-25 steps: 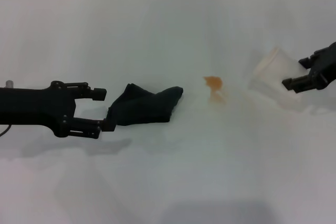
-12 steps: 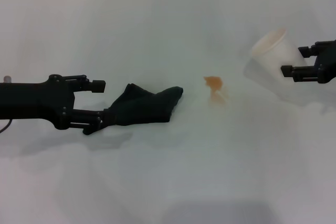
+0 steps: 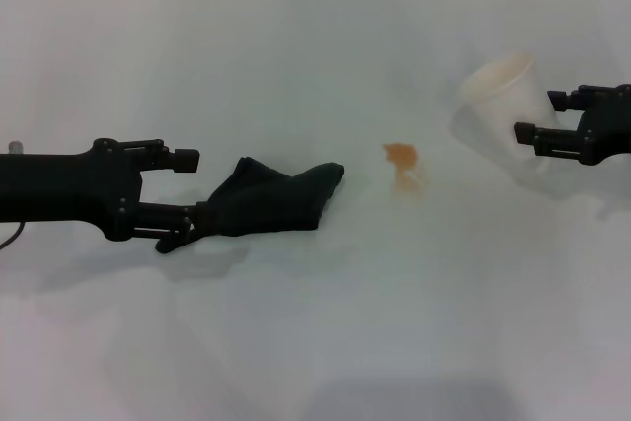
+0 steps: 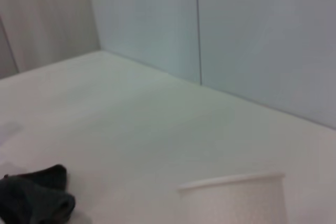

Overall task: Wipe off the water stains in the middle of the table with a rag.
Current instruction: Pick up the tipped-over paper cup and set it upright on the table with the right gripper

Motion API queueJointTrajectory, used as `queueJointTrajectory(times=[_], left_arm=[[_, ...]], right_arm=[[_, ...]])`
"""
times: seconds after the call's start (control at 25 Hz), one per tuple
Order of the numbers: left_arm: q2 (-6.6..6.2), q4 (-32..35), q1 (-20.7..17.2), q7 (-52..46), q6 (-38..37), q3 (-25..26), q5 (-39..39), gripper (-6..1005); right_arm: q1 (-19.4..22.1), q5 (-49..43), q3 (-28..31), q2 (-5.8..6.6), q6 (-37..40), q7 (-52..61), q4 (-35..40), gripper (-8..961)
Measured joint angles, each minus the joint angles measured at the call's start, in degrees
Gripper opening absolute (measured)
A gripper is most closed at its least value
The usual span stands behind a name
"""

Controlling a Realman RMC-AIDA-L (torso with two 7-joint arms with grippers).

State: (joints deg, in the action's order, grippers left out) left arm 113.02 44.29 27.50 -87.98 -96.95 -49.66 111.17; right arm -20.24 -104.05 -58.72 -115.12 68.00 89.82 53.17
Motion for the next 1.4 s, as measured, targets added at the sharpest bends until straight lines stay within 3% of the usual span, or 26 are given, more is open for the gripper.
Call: queueJointTrajectory(times=[0.44,1.4], left_arm=[[0.01,0.0,-0.1,-0.2,0.2,0.0,0.0,850],[0.01,0.0,0.0,-0.5,0.7,0.0,0.2,849]], right_arm=[[0.1,11.8,0.1,0.07,-4.4,-11.8,-10.4,656],[1.3,15.7,0.1,-0.06,-6.7,-19.0,-16.4,656]])
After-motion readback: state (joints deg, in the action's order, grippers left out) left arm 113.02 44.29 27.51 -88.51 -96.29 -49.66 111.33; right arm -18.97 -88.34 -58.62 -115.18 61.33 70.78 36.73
